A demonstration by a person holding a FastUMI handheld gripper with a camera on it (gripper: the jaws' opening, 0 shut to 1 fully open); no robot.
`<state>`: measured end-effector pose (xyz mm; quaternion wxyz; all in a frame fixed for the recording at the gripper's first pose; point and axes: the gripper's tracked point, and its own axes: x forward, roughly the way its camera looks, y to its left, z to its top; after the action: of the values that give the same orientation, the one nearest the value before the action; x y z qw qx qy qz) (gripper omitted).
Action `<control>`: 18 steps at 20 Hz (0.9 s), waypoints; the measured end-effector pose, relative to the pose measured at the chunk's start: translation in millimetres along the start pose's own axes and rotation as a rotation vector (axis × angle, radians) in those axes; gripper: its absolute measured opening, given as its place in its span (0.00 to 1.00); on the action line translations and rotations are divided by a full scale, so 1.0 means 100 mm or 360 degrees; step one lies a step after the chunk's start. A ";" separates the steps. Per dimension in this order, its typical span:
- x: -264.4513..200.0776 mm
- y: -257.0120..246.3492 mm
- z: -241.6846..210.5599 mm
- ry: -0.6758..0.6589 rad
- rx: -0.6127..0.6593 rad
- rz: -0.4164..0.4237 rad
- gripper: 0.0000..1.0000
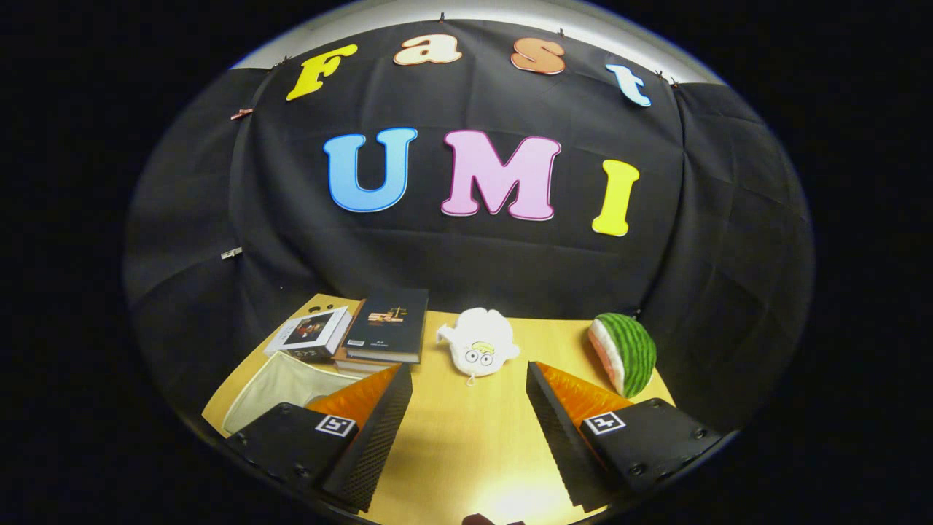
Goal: Open the storage box then place both shoes into the box .Put the left shoe in first, then the right shoe, with the right side of both shoes facing outward in a uniform manner.
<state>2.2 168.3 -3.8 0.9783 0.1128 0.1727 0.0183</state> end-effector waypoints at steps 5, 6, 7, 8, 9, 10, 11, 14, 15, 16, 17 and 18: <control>-0.09 -0.65 0.17 -0.0127 -0.0008 -0.0060 0.97; -0.12 -0.76 0.20 -0.0150 -0.0009 -0.0072 0.97; -0.14 -0.87 0.22 -0.0173 -0.0006 -0.0084 0.97; -0.15 -0.97 0.25 -0.0193 -0.0007 -0.0094 0.97; -0.16 -1.08 0.26 -0.0215 -0.0022 -0.0113 0.97; -0.18 -1.20 0.30 -0.0240 -0.0043 -0.0134 0.97; -0.20 -1.30 0.33 -0.0264 -0.0062 -0.0156 0.98; -0.26 -1.49 0.38 -0.0312 -0.0075 -0.0178 0.98; -0.27 -1.54 0.38 -0.0321 -0.0072 -0.0175 0.98; -0.28 -1.60 0.38 -0.0327 -0.0069 -0.0179 0.98; -0.30 -1.66 0.36 -0.0327 -0.0065 -0.0187 0.98; -0.30 -1.71 0.35 -0.0326 -0.0058 -0.0194 0.98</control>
<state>-14.6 -8.1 -1.2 0.9920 0.0855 0.0781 -0.0498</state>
